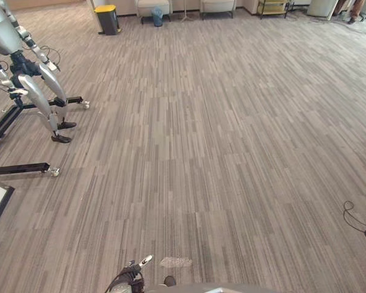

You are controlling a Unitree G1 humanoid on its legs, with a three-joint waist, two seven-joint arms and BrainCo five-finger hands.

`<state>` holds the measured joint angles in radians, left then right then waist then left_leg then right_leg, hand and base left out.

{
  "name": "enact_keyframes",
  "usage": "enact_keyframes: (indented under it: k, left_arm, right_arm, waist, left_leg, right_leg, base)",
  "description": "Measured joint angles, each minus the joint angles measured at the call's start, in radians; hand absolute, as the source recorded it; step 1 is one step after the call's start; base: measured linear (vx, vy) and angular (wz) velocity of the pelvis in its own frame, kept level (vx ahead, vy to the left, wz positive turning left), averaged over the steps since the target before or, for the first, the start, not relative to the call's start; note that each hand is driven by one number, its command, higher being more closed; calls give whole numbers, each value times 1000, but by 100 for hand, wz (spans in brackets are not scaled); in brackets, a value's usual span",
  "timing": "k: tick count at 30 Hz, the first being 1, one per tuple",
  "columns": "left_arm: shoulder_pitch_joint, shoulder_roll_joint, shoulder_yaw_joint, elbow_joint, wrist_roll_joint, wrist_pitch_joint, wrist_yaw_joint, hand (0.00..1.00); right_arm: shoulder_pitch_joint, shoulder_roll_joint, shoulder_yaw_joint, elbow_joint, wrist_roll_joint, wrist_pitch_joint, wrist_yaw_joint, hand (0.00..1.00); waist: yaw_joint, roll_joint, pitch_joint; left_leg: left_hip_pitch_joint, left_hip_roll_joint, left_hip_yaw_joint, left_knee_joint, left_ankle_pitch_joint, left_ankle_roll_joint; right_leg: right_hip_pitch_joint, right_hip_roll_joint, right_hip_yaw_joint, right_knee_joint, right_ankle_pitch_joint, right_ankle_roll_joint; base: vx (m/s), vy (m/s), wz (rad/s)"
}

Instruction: Organize washtable

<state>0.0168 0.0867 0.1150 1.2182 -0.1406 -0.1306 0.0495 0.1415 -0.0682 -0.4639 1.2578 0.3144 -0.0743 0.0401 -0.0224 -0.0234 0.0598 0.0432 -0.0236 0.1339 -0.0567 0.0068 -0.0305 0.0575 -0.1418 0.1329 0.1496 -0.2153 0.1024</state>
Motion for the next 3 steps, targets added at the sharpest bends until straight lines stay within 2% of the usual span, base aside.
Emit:
enact_keyframes:
  k: [3]
  left_arm:
    - [9,4,-17,0,0,-1,-1,0]
  right_arm:
    - [-9,0,2,-1,-26,-1,2,0]
  waist:
    - [2,-5,-15]
  left_leg:
    - [13,-5,-4,-16,1,2]
  right_leg:
    - [18,-2,-5,-25,25,-5]
  base:
    - [117,35,7]
